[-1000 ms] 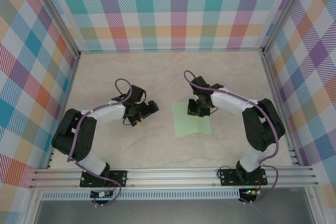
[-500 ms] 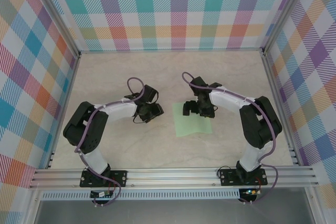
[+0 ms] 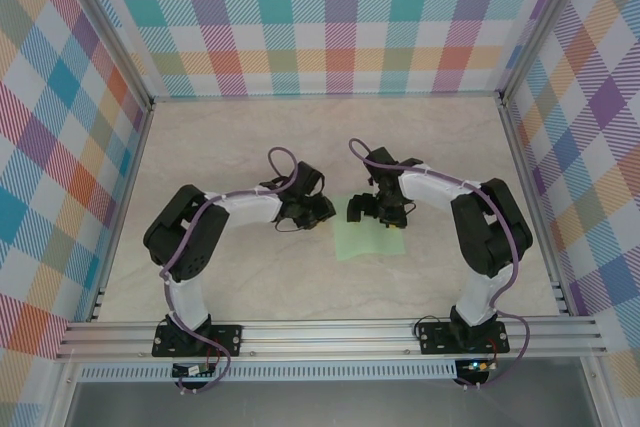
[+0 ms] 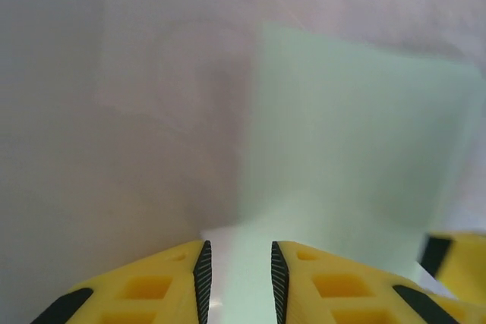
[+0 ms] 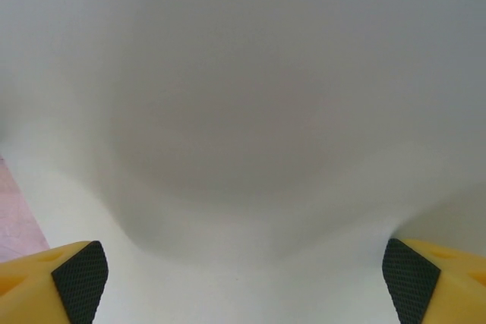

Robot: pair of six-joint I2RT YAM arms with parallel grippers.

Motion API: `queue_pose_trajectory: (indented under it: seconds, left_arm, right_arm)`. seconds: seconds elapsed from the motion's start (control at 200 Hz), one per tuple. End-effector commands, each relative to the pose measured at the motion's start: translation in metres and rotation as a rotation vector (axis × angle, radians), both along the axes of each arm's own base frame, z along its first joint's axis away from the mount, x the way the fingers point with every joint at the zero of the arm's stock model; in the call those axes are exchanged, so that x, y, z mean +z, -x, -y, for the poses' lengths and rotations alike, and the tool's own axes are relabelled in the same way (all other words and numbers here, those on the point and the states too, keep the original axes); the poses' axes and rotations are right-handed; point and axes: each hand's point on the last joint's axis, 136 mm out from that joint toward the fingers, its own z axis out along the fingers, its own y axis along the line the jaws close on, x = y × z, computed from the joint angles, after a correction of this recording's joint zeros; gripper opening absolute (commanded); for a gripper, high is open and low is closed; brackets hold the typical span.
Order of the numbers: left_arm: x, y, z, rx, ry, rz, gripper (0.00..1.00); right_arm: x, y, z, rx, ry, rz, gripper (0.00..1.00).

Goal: Fold a paper plane with a square sheet of paper (pick it up from the middle)
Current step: Fold the square sheet of paper in half at the center of the table.

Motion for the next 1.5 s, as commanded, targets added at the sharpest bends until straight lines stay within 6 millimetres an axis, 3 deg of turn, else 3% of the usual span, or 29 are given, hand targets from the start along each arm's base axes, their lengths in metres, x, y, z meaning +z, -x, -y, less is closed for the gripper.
queue_pose_trajectory:
  seconds: [0.0, 0.13, 0.35, 0.525, 0.71, 0.92, 1.16, 1.305, 1.495]
  left_arm:
    - [0.020, 0.020, 0.047, -0.136, 0.154, 0.015, 0.28]
    - [0.024, 0.022, 0.051, -0.149, 0.166, 0.029, 0.25]
    - [0.004, 0.024, 0.029, -0.081, 0.061, 0.010, 0.16]
    - [0.020, 0.021, 0.016, -0.074, -0.002, 0.064, 0.15]
    - [0.030, 0.018, -0.011, -0.043, -0.092, 0.106, 0.15]
    - [0.026, 0.017, -0.015, -0.028, -0.080, 0.085, 0.17]
    - [0.011, 0.018, -0.009, -0.021, -0.043, 0.030, 0.16]
    - [0.007, 0.016, -0.018, 0.002, -0.049, 0.019, 0.16]
    - [0.011, 0.013, -0.039, 0.060, -0.058, 0.023, 0.17]
  right_arm:
    - [-0.003, 0.007, -0.005, 0.013, -0.040, -0.031, 0.94]
    - [-0.004, 0.008, -0.004, 0.007, -0.041, -0.036, 0.91]
    - [-0.001, 0.008, -0.003, -0.005, -0.039, -0.033, 0.83]
    - [0.012, 0.001, 0.012, -0.030, 0.032, 0.036, 0.81]
    - [0.032, -0.006, 0.015, -0.044, 0.034, 0.116, 0.81]
    - [0.020, -0.006, 0.007, -0.024, 0.089, 0.101, 1.00]
    - [0.008, -0.008, 0.001, -0.012, 0.107, 0.085, 1.00]
    - [0.008, -0.009, -0.004, 0.010, 0.149, 0.097, 1.00]
    - [-0.007, -0.005, -0.011, 0.042, 0.213, 0.064, 1.00]
